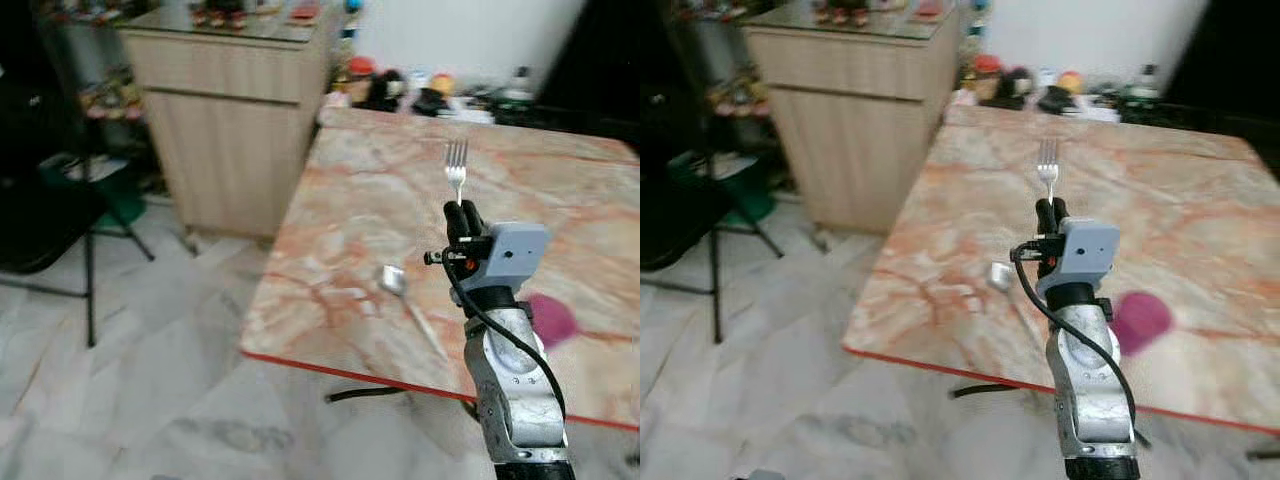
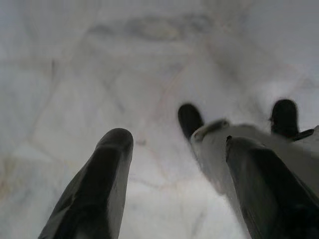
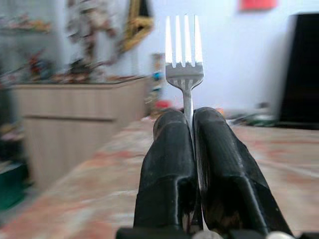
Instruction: Setting the table
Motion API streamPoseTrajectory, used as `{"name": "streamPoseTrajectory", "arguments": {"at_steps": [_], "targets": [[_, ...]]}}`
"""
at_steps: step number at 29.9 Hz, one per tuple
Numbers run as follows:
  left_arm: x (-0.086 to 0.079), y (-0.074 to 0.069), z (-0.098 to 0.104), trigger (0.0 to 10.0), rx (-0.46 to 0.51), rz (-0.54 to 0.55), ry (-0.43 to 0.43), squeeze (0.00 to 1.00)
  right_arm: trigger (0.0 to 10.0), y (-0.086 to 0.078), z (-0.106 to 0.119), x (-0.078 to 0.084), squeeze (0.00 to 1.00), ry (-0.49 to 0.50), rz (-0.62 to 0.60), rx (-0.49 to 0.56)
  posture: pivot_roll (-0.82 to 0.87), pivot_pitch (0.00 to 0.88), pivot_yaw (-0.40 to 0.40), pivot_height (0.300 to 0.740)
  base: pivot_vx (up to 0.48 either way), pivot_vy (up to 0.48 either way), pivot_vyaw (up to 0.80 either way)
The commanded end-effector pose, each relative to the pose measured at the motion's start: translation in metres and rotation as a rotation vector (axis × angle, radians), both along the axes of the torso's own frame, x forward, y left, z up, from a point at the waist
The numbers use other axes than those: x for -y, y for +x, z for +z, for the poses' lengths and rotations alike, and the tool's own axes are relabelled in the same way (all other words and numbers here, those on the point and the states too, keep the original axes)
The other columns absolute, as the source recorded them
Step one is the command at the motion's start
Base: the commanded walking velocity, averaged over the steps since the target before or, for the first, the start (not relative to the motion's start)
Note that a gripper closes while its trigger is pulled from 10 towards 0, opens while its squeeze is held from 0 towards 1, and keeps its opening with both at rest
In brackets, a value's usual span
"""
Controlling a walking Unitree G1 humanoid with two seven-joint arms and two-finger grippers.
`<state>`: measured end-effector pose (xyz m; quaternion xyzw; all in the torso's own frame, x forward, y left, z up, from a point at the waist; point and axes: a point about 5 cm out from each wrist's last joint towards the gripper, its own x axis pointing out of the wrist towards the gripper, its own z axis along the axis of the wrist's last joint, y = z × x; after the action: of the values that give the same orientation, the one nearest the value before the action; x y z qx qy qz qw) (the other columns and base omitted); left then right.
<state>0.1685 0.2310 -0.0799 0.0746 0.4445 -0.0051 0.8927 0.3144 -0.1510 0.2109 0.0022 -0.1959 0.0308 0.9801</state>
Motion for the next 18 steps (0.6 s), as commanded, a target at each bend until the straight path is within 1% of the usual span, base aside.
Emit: {"name": "streamPoseTrajectory", "arguments": {"at_steps": [1, 9, 13, 18], "targets": [[0.0068, -0.0073, -0.0052, 10.0, -0.035, -0.008, -0.016, 0.0, 10.0, -0.0041, 0.0008, 0.005, 0.0, 0.017, -0.022, 0.018, -0.02, 0.045, -0.03, 0.74, 0.0, -0.48, 0.0], [0.0048, -0.0073, -0.0049, 10.0, -0.04, -0.013, -0.004, 0.0, 10.0, -0.0096, 0.0004, -0.0007, 0.0, 0.014, -0.03, 0.031, -0.03, 0.028, -0.021, 0.74, 0.0, -0.48, 0.0], [0.0041, -0.0072, -0.0048, 10.0, -0.042, -0.014, 0.003, 0.0, 10.0, -0.0107, -0.0002, 0.0002, 0.0, 0.019, -0.037, 0.029, -0.03, 0.024, -0.019, 0.74, 0.0, -0.48, 0.0], [0.0006, -0.0063, -0.0035, 10.0, -0.036, -0.01, 0.013, 0.0, 10.0, -0.01, 0.0055, 0.0044, 0.0, 0.021, -0.055, 0.052, -0.03, 0.024, -0.014, 0.74, 0.0, -0.48, 0.0]]}}
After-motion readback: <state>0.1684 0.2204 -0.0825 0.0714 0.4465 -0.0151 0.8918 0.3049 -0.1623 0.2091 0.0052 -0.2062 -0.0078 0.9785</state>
